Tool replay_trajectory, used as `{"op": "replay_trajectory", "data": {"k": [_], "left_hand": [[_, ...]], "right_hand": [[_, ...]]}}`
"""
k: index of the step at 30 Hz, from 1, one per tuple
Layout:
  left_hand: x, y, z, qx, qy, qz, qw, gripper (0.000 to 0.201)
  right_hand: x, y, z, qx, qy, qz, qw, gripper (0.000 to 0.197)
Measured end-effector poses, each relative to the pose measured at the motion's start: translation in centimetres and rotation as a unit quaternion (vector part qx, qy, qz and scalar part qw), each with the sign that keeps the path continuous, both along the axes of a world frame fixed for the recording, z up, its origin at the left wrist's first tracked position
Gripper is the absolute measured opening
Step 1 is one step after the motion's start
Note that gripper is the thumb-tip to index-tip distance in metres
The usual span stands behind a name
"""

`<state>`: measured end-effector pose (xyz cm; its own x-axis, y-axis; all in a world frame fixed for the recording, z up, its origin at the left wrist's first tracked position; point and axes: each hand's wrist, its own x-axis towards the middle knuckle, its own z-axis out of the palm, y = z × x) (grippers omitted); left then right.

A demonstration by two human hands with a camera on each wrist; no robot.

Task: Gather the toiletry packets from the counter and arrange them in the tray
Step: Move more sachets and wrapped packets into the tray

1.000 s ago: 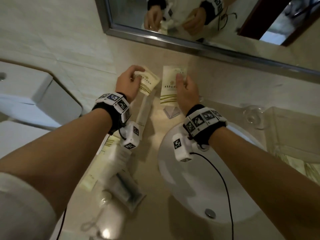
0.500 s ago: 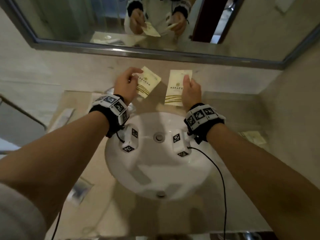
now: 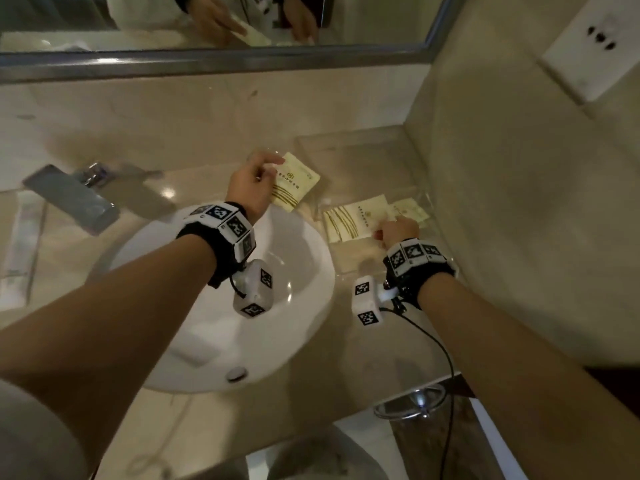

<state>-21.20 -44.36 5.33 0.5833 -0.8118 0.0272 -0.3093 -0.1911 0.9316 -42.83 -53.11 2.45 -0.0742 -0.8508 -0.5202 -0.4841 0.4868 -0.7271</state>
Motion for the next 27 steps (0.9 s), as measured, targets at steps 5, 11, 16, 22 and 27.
{"op": "replay_trajectory", "data": {"k": [5,11,16,22,27], "left_hand": [[-1.0,-0.6,-1.9,0.030,0.027,-0.019,0.999,0.032],[-1.0,-0.5,-2.7,0.050,0.045,-0.021,0.998,0.037],[-0.9,-0.5,-3.0,0.061,0.041,-0.057,0.996,0.037],[-2.0,-1.6,-2.6,0.059,0.035,-0.104,0.992,0.038],[-4.3,-3.3,-1.7,0.045,0.029,-0.176,0.983,0.043]], "right_hand": [[-0.9,-0.9,-2.8,0.077,-0.030,0.032,0.996,0.034],[1.0,-0.8,-3.7,0.117,-0.113,-0.046,0.986,0.014],[1.6,-0.5,-3.5,0.105,-0.090,-0.046,0.989,0.041],[1.5,0.4,-1.7,0.087,-0.066,0.075,0.991,0.058],[1.6,-0.1,0.6,0.059,-0.182,0.164,0.968,0.033]]}}
